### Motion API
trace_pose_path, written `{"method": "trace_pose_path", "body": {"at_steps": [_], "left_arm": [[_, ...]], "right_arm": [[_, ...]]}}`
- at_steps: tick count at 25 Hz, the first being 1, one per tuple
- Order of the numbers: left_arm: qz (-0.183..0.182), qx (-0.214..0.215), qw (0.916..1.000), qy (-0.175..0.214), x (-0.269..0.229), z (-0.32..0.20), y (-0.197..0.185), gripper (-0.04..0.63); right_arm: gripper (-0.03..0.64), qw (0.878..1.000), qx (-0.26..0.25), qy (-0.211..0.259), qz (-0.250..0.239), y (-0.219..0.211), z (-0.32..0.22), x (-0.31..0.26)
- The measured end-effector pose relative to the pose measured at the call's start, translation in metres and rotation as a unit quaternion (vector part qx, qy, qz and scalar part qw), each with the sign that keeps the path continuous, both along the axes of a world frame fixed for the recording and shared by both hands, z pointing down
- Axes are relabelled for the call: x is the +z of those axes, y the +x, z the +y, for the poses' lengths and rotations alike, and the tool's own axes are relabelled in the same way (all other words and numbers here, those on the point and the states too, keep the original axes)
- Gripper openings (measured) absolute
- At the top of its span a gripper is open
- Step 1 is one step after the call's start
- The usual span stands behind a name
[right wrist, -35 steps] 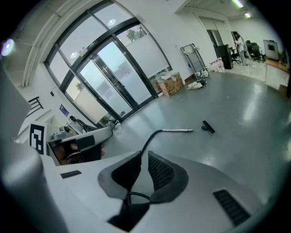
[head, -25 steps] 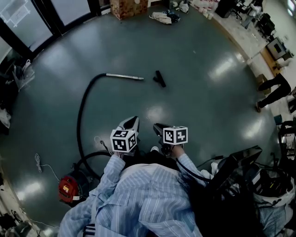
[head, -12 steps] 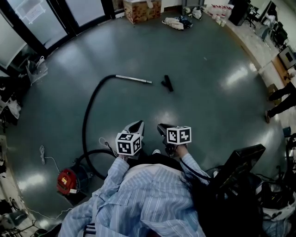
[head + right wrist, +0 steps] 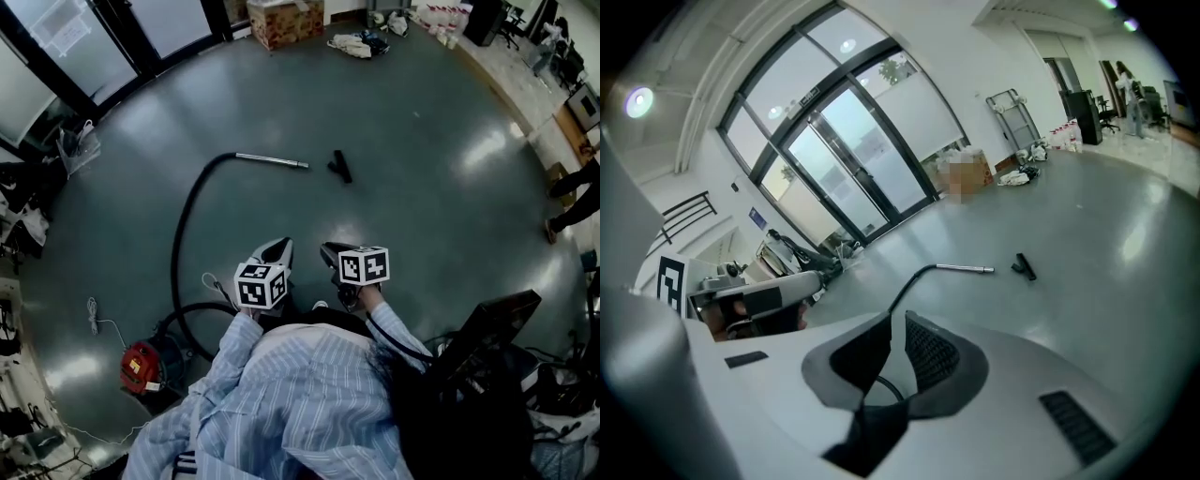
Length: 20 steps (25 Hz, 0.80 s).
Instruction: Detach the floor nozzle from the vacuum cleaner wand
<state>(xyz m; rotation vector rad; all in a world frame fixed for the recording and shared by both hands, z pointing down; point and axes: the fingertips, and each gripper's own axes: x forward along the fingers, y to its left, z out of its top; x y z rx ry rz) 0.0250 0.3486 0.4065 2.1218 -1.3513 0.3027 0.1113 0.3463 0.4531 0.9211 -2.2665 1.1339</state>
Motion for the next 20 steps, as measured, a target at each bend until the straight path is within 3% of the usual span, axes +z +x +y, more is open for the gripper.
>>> {"method": "trace_pose_path", "body": {"at_steps": [20], "left_arm": [[0.005, -0.001, 0.9999, -0.01, 0.016, -0.015, -0.018, 0.006]], "right_arm": [[0.052, 1.0, 0.0, -0.009, 0.009, -0.013, -0.012, 0.015]]}}
